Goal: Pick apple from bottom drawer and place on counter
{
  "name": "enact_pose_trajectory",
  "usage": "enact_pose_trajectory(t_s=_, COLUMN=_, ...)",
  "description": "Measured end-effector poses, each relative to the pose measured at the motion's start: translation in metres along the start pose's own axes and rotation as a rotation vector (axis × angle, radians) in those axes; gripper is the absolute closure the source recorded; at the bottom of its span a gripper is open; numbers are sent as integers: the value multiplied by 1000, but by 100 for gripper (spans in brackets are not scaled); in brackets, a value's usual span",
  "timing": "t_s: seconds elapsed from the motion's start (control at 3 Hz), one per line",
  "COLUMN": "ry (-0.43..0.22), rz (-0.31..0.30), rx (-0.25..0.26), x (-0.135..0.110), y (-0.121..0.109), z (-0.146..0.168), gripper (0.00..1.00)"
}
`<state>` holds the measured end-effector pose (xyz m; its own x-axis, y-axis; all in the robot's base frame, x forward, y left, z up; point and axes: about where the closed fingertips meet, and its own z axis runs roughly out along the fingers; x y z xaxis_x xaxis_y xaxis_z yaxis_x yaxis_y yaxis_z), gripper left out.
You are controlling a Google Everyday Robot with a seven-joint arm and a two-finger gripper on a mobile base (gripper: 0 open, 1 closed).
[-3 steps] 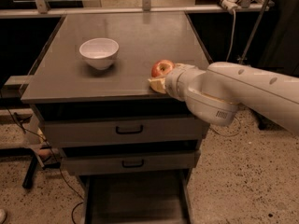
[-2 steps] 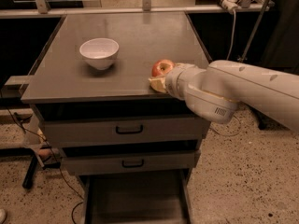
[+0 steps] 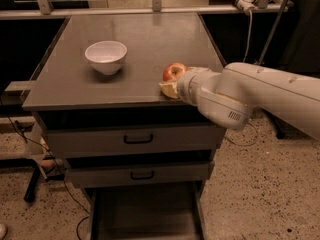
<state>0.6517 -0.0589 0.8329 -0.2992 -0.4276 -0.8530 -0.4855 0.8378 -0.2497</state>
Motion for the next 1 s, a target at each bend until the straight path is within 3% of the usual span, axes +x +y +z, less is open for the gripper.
enact_pose_trajectory(t_s=1.0, ry=0, rz=0, rx=0, x=0, y=0, z=0, gripper=11)
